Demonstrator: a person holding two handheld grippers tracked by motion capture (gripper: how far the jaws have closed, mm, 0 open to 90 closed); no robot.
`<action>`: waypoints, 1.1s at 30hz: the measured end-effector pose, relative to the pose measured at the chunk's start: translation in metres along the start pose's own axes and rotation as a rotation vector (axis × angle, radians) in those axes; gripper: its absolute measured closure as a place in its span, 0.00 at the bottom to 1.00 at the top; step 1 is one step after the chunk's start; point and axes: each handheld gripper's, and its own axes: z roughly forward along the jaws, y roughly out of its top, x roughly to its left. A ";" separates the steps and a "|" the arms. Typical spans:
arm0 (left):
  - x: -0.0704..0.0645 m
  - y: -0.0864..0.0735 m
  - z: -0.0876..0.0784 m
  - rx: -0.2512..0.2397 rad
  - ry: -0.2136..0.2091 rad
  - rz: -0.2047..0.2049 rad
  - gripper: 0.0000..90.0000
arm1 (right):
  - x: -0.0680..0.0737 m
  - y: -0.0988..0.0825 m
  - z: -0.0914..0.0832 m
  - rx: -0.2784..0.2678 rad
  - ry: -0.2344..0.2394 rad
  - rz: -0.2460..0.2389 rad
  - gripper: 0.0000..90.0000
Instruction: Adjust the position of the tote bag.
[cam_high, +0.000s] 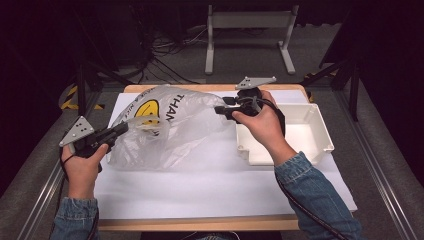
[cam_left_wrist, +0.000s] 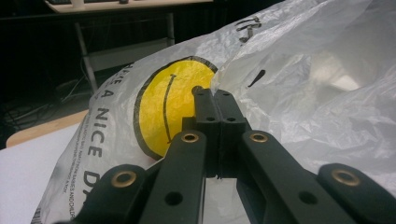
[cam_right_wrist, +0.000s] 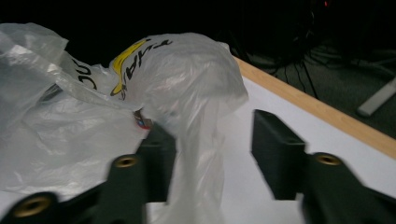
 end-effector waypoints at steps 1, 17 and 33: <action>0.002 -0.001 0.000 -0.004 0.002 -0.004 1.00 | 0.001 0.000 -0.001 -0.015 0.000 -0.013 0.36; 0.004 -0.004 0.000 -0.007 -0.002 -0.034 1.00 | 0.034 -0.026 -0.082 -0.182 0.115 -0.089 0.28; 0.010 -0.001 -0.001 -0.042 0.000 -0.044 1.00 | 0.077 -0.050 -0.014 -0.091 0.320 -0.088 0.31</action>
